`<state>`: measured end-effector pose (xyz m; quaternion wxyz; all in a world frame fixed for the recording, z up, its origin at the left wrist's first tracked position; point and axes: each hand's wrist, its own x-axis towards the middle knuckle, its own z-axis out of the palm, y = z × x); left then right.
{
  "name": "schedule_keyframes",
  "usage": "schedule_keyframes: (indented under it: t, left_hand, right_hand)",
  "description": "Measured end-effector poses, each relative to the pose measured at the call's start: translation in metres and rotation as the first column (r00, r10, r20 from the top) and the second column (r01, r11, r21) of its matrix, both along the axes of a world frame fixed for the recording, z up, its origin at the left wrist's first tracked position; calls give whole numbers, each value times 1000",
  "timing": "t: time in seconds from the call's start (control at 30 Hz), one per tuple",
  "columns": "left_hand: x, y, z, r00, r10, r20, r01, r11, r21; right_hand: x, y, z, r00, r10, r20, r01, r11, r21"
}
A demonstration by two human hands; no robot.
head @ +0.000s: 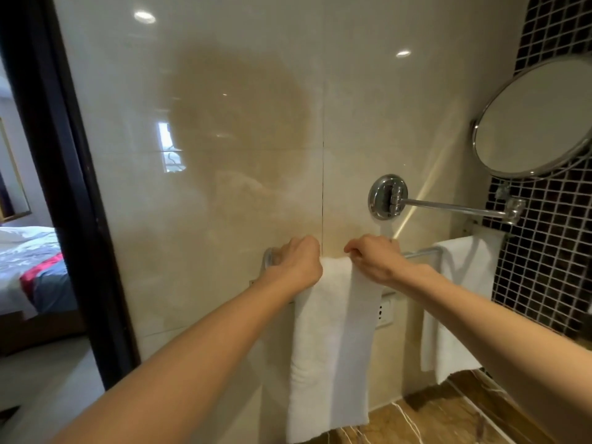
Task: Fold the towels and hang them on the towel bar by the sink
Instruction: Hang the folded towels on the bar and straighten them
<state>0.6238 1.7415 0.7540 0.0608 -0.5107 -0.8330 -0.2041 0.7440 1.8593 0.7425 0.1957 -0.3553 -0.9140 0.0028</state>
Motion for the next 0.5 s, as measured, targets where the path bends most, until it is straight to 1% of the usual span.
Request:
schedule_keyframes:
  t: [0.03, 0.1, 0.17, 0.23, 0.27, 0.4, 0.5]
  left_hand:
    - [-1, -1, -2, 998, -5, -63, 5, 1000, 1]
    - [-3, -3, -6, 988, -7, -155, 14, 999, 48]
    - [-3, -5, -10, 983, -14, -184, 36, 993, 117]
    - [-2, -9, -15, 983, -25, -183, 55, 986, 159]
    - [-2, -11, -17, 982, -31, -186, 63, 984, 166]
    - [2, -24, -24, 969, -90, -229, 138, 969, 206]
    - [6, -35, -31, 956, -124, -266, 191, 950, 246]
  right_hand:
    - [1, -5, -1, 1000, 7, -3, -7, 995, 102]
    - [0, -19, -2, 995, 98, -33, -88, 967, 240]
    - [-2, -35, -5, 982, 189, 4, -183, 943, 277]
    - [-4, -45, -8, 976, 211, 58, -219, 944, 246]
    - [-4, -47, -9, 975, 214, 59, -222, 947, 231]
    - [-2, -48, -14, 971, 235, -34, -228, 963, 141]
    - [-3, -47, -15, 972, 231, -34, -227, 970, 91]
